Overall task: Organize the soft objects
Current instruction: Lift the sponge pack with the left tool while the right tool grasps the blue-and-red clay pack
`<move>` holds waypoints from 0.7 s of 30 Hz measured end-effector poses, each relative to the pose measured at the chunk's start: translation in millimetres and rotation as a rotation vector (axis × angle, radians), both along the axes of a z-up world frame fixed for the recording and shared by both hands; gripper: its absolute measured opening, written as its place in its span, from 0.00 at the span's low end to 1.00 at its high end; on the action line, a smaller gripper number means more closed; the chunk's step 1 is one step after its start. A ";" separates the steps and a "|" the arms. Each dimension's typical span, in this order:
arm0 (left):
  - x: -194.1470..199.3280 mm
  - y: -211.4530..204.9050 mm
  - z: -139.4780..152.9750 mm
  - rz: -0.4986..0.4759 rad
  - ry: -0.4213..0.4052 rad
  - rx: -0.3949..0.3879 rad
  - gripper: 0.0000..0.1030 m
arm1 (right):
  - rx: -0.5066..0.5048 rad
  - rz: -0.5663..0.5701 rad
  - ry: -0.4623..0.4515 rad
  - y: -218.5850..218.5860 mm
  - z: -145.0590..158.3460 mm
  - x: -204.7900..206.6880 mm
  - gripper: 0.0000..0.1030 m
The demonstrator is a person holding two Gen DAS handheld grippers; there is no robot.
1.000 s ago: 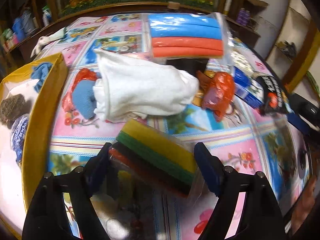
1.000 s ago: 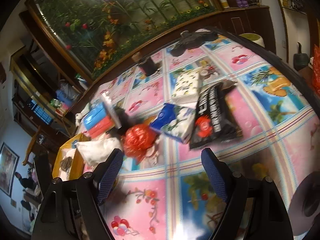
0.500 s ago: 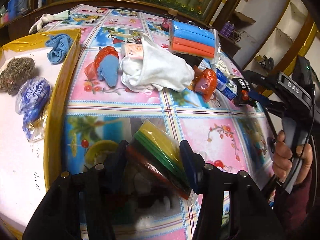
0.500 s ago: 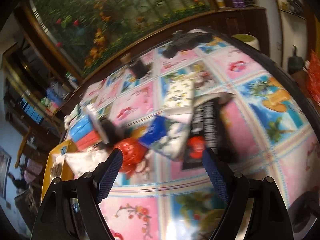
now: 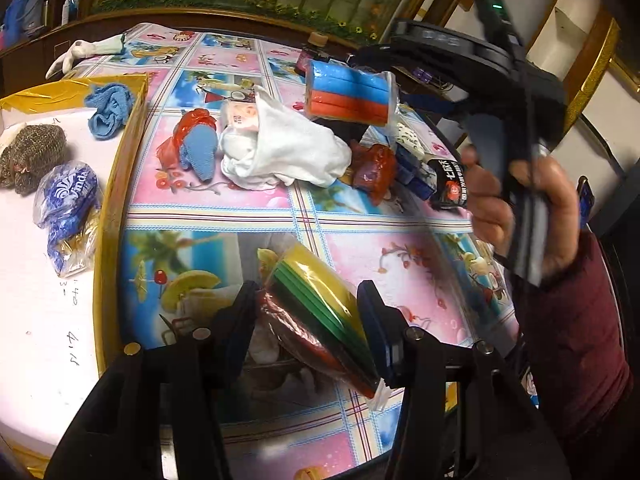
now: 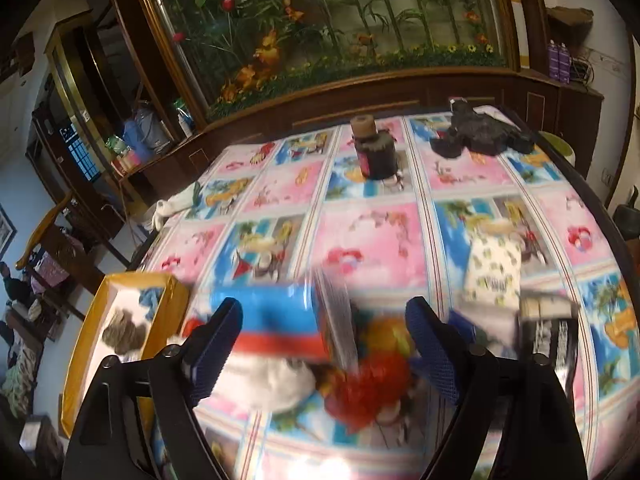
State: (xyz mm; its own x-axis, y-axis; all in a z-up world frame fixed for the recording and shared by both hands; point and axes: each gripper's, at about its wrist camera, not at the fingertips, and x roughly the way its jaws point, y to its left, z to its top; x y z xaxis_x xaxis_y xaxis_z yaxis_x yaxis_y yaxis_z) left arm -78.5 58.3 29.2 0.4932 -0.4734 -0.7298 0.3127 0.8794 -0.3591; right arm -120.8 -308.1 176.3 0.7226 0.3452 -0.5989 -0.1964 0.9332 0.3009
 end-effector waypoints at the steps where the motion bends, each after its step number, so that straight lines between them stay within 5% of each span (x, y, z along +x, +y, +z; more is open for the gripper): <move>1: -0.5 1.5 0.8 0.001 0.002 -0.003 0.43 | -0.017 0.009 0.009 5.1 -0.9 11.2 0.92; 2: -1.1 4.5 1.9 0.005 0.004 -0.008 0.43 | -0.031 0.011 0.026 10.1 -3.9 20.6 0.88; 3: -2.0 8.1 3.2 0.009 0.005 -0.015 0.43 | -0.032 0.026 0.038 13.8 -7.2 26.1 0.65; 5: -2.5 14.1 4.7 0.018 0.003 -0.018 0.43 | -0.008 0.139 0.078 24.4 -9.4 25.3 0.36; 6: -2.9 16.7 5.1 0.022 0.002 -0.019 0.43 | -0.006 0.201 0.102 30.2 -10.0 17.6 0.31; 12: -5.3 16.2 2.7 0.008 0.028 -0.026 0.43 | -0.060 0.452 0.213 42.8 -32.5 -42.2 0.33; 17: -11.6 8.9 -1.2 0.006 0.052 -0.022 0.43 | -0.051 0.288 0.203 12.9 -41.0 -43.7 0.62; 21: -15.6 1.6 -1.0 0.009 0.057 0.002 0.44 | -0.040 0.224 0.179 15.4 -44.0 -34.2 0.63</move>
State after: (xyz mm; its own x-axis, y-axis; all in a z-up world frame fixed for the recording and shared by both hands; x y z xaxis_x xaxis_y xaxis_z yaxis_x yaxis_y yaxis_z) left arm -94.1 59.9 28.2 0.4553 -0.4680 -0.7574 0.2842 0.8826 -0.3745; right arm -155.0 -292.7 132.3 0.5126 0.4576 -0.7265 -0.3457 0.8845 0.3132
